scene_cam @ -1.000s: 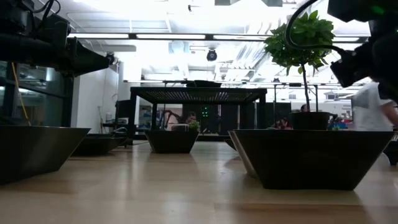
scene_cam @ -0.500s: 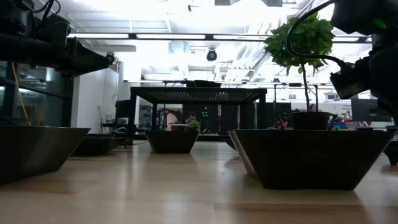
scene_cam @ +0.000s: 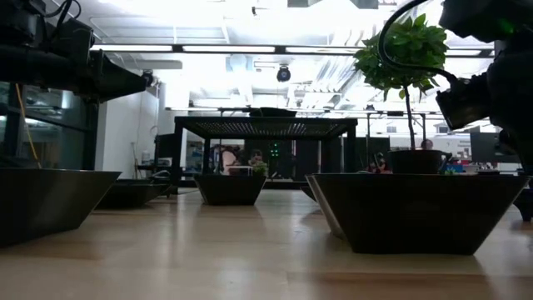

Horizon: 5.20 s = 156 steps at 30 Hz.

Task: Pick & Place Mini shaped plates
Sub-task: Stack the square plate on top of the square plate on the shelf

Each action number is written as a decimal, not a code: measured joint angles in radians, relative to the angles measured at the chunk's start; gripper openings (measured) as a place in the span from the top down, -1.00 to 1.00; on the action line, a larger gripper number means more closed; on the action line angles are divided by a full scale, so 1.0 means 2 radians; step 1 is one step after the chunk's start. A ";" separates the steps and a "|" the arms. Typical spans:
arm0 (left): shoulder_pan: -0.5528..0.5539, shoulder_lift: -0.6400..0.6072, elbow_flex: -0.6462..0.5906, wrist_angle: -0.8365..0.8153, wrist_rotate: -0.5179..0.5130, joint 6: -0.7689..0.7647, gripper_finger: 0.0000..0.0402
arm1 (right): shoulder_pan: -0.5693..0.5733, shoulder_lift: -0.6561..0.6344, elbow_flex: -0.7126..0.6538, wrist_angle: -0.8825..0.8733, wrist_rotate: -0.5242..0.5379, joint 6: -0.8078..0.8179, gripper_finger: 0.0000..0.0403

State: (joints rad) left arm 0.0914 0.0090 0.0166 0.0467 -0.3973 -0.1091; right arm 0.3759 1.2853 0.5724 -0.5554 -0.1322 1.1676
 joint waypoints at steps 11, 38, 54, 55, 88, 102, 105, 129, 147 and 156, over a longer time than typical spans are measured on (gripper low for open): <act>0.000 0.000 0.000 0.000 0.000 0.000 0.42 | 0.000 0.003 0.000 -0.002 0.001 -0.002 0.32; 0.000 0.000 0.000 0.000 0.000 0.000 0.42 | 0.000 0.006 0.000 -0.002 0.000 0.072 0.32; 0.000 0.000 0.000 0.000 0.000 0.000 0.42 | 0.002 0.028 0.000 -0.004 -0.010 0.025 0.32; 0.000 0.000 0.000 0.000 0.000 0.000 0.42 | 0.002 0.031 0.000 -0.004 -0.009 0.023 0.32; 0.000 0.000 0.000 0.000 0.000 0.000 0.42 | 0.002 0.034 0.020 -0.011 -0.039 -0.004 0.99; 0.000 0.000 0.000 0.000 0.000 0.000 0.42 | -0.019 0.033 0.140 -0.168 -0.026 -0.037 0.99; 0.000 0.000 0.000 0.000 0.000 0.000 0.42 | -0.032 0.033 0.179 -0.199 -0.007 -0.052 0.98; 0.000 0.000 0.000 0.000 0.000 0.000 0.42 | -0.267 0.033 0.387 -0.144 0.163 -0.207 0.98; 0.000 0.000 0.000 0.000 0.000 0.000 0.42 | -0.441 0.089 0.387 -0.068 0.109 -0.218 0.96; 0.000 0.000 0.000 0.000 0.000 0.000 0.42 | -0.468 0.117 0.387 -0.058 0.087 -0.213 0.98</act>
State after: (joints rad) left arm 0.0912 0.0086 0.0166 0.0467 -0.3977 -0.1093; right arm -0.5602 1.5196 1.3457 -0.6715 0.0412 0.7425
